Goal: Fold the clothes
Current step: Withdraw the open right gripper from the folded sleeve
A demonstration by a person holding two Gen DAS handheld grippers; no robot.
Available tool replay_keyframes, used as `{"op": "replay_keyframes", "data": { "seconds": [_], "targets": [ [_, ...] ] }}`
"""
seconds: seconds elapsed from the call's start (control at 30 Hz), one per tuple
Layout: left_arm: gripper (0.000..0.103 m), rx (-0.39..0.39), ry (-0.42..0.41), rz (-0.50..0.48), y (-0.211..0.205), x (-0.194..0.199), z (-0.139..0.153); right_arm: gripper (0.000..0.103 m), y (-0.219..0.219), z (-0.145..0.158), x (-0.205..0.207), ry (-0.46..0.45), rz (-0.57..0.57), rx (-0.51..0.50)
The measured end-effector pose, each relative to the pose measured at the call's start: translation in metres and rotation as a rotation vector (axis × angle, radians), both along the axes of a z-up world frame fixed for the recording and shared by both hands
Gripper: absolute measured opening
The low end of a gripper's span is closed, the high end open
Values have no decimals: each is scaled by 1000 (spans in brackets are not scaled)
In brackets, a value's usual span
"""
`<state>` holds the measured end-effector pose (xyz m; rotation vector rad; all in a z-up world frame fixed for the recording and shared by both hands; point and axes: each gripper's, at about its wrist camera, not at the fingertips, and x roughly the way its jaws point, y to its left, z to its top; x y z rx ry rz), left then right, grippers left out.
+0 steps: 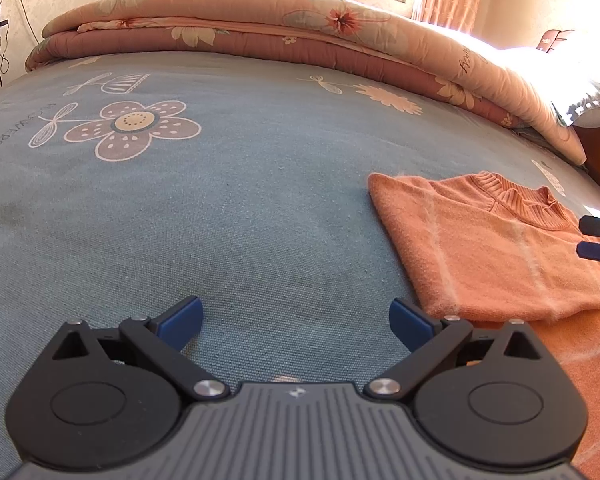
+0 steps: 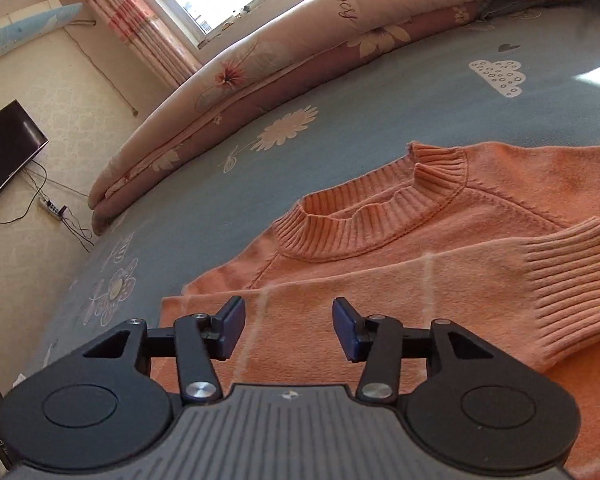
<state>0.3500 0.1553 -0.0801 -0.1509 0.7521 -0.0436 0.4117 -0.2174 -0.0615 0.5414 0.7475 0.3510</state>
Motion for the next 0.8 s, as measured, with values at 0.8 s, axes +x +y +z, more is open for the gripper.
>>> {"op": "replay_keyframes", "data": {
  "seconds": [0.8],
  "targets": [
    [99, -65, -32, -7, -4, -10, 19, 73, -64, 2, -51, 50, -286, -150]
  ]
}}
